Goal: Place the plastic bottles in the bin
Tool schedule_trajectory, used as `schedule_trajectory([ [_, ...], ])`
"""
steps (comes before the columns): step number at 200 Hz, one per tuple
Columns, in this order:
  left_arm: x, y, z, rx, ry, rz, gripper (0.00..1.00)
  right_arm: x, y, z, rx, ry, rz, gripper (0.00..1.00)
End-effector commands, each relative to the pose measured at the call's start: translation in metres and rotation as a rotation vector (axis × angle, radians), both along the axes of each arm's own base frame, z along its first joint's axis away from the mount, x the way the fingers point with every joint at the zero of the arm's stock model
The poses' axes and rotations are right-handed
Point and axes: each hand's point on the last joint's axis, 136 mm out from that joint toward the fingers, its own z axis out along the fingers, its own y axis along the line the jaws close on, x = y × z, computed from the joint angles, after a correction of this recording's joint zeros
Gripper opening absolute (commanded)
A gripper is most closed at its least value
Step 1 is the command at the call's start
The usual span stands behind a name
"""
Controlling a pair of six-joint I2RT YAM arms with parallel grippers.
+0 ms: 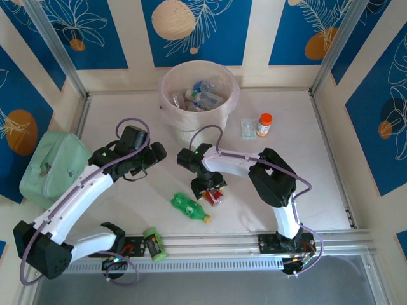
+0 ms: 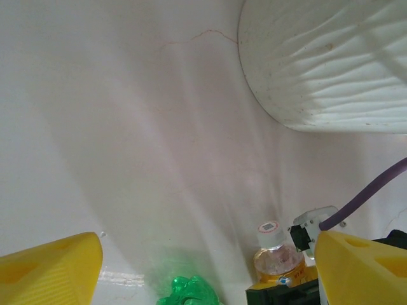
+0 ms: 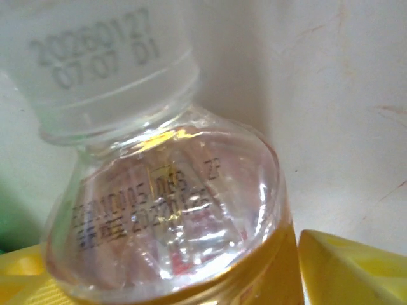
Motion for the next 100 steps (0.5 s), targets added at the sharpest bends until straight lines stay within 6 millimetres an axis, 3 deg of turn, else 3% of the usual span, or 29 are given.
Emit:
schedule_trajectory([
  [1, 0.001, 0.0, -0.005, -0.019, 0.015, 0.011, 0.85, 0.002, -0.003, 0.005, 0.0, 0.003, -0.024, 0.74],
  [42, 0.002, -0.002, -0.004, -0.022, 0.005, 0.0, 0.84, 0.004, -0.008, 0.018, 0.026, -0.044, -0.045, 0.66],
  [65, 0.009, -0.003, 0.007, -0.008, -0.038, -0.026, 0.84, 0.003, -0.008, 0.029, 0.049, -0.07, -0.063, 0.62],
  [100, 0.02, -0.015, 0.031, -0.044, -0.114, -0.077, 0.84, 0.001, 0.0, 0.068, 0.151, -0.15, -0.088, 0.62],
])
